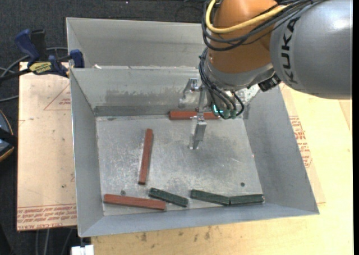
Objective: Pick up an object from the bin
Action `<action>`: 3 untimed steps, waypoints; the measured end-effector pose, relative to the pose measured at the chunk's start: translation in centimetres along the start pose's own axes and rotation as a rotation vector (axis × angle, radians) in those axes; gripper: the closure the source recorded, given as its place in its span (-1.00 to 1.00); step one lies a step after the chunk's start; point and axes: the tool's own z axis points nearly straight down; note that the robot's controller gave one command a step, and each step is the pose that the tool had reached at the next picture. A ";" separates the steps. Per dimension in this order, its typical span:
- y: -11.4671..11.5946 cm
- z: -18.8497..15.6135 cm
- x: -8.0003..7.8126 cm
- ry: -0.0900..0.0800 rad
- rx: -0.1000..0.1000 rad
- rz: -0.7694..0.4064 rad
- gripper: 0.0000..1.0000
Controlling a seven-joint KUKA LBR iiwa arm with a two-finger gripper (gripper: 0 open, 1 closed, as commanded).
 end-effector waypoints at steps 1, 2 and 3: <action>0.0 -0.4 -0.1 -0.007 -0.001 0.002 -1.00; 0.2 4.5 2.8 -0.013 -0.001 -0.027 -1.00; 1.7 10.6 4.7 -0.010 -0.001 0.024 -1.00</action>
Offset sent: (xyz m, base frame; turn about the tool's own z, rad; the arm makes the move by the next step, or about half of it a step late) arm -0.0904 0.0067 -0.1462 -0.0896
